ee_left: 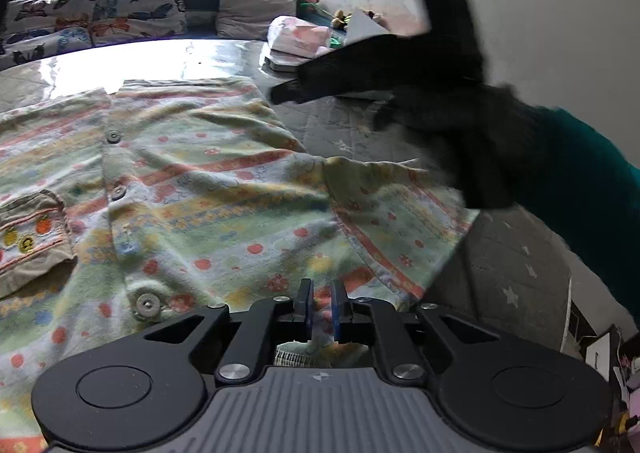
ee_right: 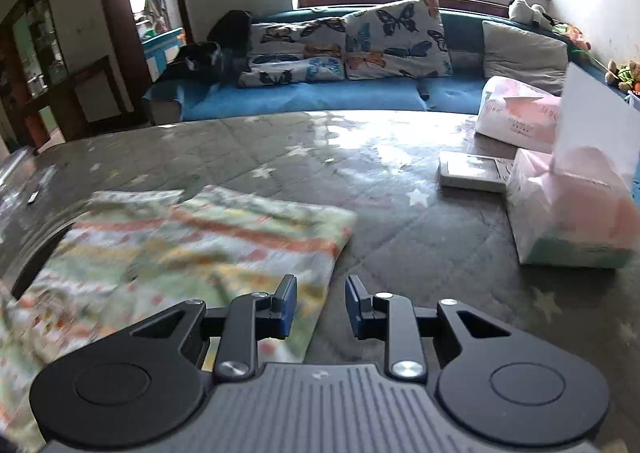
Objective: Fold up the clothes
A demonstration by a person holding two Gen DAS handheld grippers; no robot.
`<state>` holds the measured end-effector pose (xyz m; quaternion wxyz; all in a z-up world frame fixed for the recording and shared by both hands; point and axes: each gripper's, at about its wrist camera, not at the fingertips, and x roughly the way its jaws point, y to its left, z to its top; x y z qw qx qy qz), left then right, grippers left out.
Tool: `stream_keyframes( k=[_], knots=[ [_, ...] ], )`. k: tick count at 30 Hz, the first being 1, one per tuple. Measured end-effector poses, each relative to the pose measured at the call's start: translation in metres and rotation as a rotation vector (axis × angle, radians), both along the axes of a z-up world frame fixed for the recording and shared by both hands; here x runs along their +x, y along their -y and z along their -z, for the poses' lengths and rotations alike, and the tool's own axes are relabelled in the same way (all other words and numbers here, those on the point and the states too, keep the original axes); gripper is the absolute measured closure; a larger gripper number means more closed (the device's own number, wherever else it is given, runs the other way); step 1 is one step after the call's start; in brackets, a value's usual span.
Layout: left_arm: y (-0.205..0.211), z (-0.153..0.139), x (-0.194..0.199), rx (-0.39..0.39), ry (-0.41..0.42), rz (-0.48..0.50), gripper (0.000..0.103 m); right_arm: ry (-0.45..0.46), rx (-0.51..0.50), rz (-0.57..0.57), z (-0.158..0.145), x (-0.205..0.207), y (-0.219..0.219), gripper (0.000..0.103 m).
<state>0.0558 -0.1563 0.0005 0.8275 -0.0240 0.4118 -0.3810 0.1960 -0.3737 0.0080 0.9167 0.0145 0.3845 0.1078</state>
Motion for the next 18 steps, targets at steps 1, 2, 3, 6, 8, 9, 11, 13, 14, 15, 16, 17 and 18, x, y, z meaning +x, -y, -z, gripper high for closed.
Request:
stream_keyframes(
  k=[1, 2, 3, 6, 8, 9, 11, 13, 14, 15, 16, 17, 18],
  knots=[
    [0.0, 0.0, 0.001, -0.005, -0.007, 0.005, 0.093, -0.005, 0.0, 0.002, 0.003, 0.007, 0.0, 0.077],
    [0.0, 0.0, 0.003, -0.01, -0.014, 0.009, 0.093, -0.013, 0.008, 0.005, 0.007, 0.015, 0.001, 0.077],
    [0.0, 0.001, 0.003, -0.013, -0.017, 0.014, 0.093, -0.02, 0.014, 0.007, 0.011, 0.022, 0.002, 0.077],
    [0.002, 0.001, 0.004, -0.017, -0.024, 0.032, 0.093, -0.025, 0.008, -0.001, 0.017, 0.035, 0.0, 0.083],
    [0.003, 0.001, 0.004, -0.017, -0.023, 0.043, 0.093, -0.02, -0.007, -0.007, 0.017, 0.041, -0.002, 0.091],
    [0.004, 0.001, 0.004, -0.018, -0.023, 0.05, 0.093, -0.017, -0.015, -0.009, 0.017, 0.044, -0.003, 0.095],
    [0.006, 0.002, 0.004, -0.021, -0.026, 0.06, 0.094, -0.005, -0.035, -0.005, 0.018, 0.049, -0.004, 0.097],
    [0.008, 0.003, 0.004, -0.025, -0.028, 0.066, 0.094, 0.007, -0.05, -0.001, 0.02, 0.053, -0.003, 0.097],
    [0.008, 0.003, 0.004, -0.027, -0.029, 0.067, 0.094, 0.011, -0.056, -0.001, 0.02, 0.055, -0.003, 0.097],
    [0.009, 0.003, 0.004, -0.028, -0.03, 0.066, 0.094, 0.016, -0.063, 0.0, 0.02, 0.056, -0.003, 0.096],
    [0.01, 0.003, 0.004, -0.028, -0.031, 0.064, 0.094, 0.019, -0.072, 0.007, 0.019, 0.056, -0.003, 0.095],
    [0.011, 0.003, 0.003, -0.026, -0.029, 0.063, 0.094, 0.019, -0.073, 0.007, 0.017, 0.055, -0.002, 0.095],
    [0.012, 0.002, 0.002, -0.022, -0.025, 0.063, 0.094, 0.02, -0.074, 0.008, 0.015, 0.054, -0.002, 0.095]
  ],
)
